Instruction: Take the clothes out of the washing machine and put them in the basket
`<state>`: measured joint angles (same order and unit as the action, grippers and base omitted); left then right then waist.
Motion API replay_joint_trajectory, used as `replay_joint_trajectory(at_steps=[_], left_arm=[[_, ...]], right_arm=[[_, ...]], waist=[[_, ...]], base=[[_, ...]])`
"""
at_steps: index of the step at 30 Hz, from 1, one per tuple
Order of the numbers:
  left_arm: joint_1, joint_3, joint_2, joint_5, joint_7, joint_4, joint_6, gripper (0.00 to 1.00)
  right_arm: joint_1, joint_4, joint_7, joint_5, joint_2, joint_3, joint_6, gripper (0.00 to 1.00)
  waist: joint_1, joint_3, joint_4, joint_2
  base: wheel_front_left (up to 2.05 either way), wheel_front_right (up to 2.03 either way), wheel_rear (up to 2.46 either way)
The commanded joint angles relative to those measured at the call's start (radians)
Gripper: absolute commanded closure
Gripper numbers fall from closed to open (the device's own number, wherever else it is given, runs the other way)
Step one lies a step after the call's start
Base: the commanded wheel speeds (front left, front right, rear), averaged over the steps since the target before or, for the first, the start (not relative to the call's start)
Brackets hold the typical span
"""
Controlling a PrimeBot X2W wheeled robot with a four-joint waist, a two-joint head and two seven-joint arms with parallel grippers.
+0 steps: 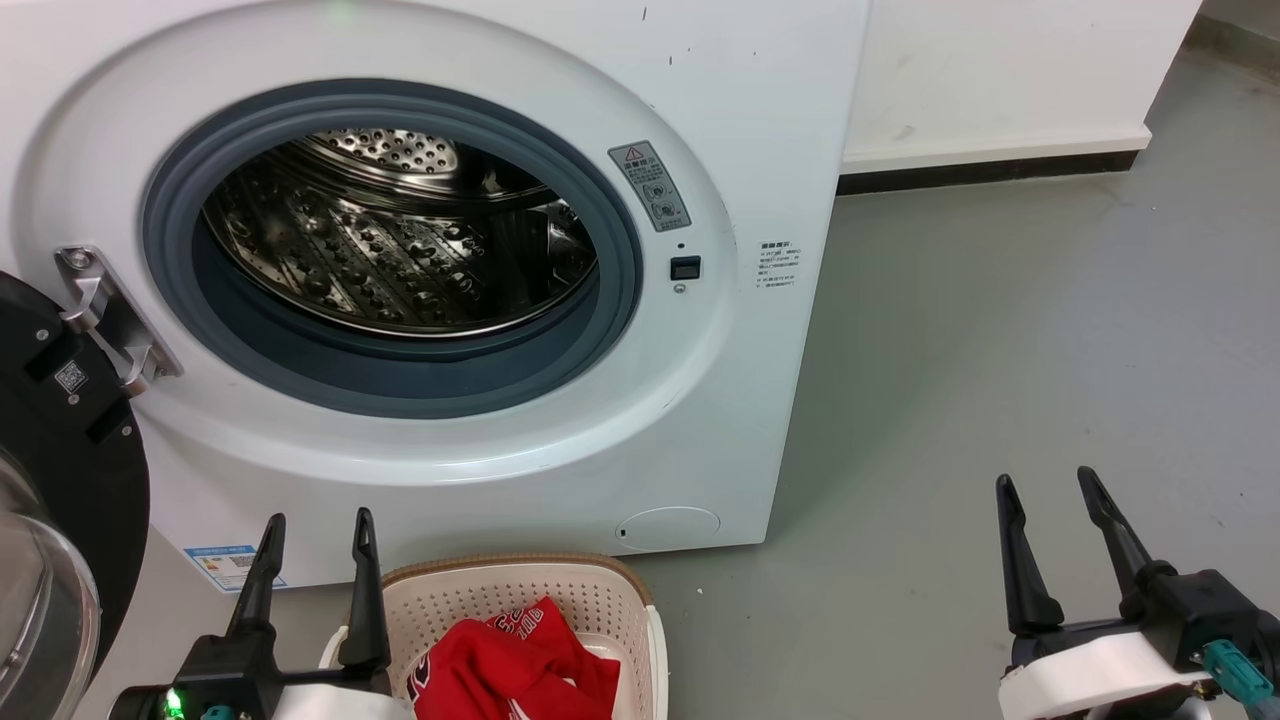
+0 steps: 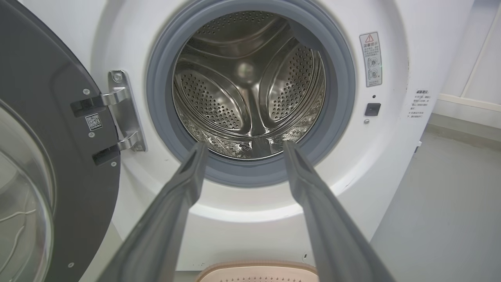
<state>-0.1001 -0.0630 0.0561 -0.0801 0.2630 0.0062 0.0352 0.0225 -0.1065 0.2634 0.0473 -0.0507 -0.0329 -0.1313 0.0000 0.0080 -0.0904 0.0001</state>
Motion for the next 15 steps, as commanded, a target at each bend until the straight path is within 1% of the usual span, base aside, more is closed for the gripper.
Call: replay_joint_trajectory(at_steps=[1,15], left_arm=[[-0.009,0.001,-0.001,0.008,0.003,-0.005,0.002,0.00],[-0.013,0.001,-0.005,0.012,0.003,-0.010,-0.003,0.00]], right_arm=[[-0.002,-0.002,0.002,-0.004,0.001,-0.002,0.001,0.00],[-0.009,-0.013,0.002,0.003,0.001,0.004,0.001,0.00]], waist=[[0.0000,0.000,0.000,-0.0001],[0.0000,-0.002,-0.002,-0.0001]], base=[[0.00,0.00,0.00],[0.00,0.00,0.00]])
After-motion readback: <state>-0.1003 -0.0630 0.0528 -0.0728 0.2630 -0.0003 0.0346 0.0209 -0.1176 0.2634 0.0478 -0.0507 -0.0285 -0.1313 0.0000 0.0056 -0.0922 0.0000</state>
